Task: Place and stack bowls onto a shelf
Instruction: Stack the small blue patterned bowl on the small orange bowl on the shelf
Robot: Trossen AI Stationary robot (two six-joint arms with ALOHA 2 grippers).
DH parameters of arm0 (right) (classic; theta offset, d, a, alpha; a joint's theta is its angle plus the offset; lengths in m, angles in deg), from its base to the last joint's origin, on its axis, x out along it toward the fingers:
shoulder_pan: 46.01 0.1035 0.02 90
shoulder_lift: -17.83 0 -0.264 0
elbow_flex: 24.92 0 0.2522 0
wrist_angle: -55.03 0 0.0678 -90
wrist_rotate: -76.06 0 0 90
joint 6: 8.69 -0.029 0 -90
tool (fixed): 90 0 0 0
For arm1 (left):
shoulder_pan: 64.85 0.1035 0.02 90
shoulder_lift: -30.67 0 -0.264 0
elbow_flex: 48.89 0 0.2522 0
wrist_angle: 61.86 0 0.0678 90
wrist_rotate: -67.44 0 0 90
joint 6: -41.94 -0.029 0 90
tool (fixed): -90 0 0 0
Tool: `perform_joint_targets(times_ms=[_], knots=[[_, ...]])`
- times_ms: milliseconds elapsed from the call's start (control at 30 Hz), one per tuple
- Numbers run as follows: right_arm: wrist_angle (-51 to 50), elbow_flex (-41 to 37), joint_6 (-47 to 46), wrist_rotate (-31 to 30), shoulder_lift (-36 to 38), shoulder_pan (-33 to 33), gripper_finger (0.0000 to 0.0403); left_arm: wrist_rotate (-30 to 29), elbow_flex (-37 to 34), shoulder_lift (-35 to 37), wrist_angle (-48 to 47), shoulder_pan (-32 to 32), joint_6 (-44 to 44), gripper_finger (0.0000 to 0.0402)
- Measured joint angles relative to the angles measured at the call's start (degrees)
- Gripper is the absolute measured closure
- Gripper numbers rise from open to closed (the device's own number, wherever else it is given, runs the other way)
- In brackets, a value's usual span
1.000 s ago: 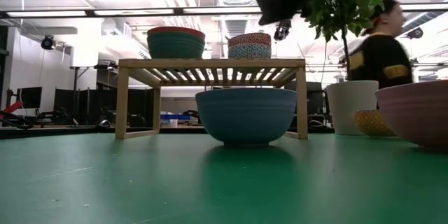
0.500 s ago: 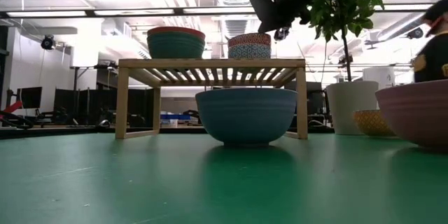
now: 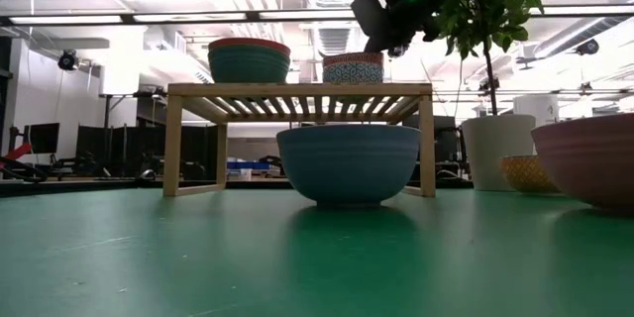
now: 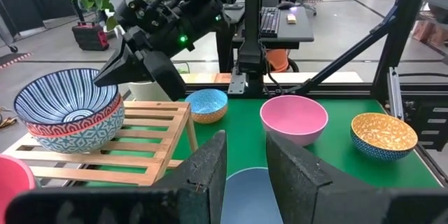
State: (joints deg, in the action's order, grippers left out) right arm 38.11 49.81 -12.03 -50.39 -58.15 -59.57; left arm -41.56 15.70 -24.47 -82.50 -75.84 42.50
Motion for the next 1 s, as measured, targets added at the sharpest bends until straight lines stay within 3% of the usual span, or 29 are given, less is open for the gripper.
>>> perform_joint_targets(times_ms=[333,600,1000], knots=[[3.0,0.5,2.9,-0.1,3.5,-1.0,0.0394,0.0,0.0,0.0,0.1,-0.3,0.0,0.0318],[3.3,0.5,3.1,-0.2,2.2,-6.2,0.0394,0.0,0.0,0.0,0.5,-0.4,-0.4,0.0318],[3.2,0.5,2.8,0.5,0.4,-6.5,0.0394,0.0,0.0,0.1,0.4,-0.5,-1.9,0.0318]])
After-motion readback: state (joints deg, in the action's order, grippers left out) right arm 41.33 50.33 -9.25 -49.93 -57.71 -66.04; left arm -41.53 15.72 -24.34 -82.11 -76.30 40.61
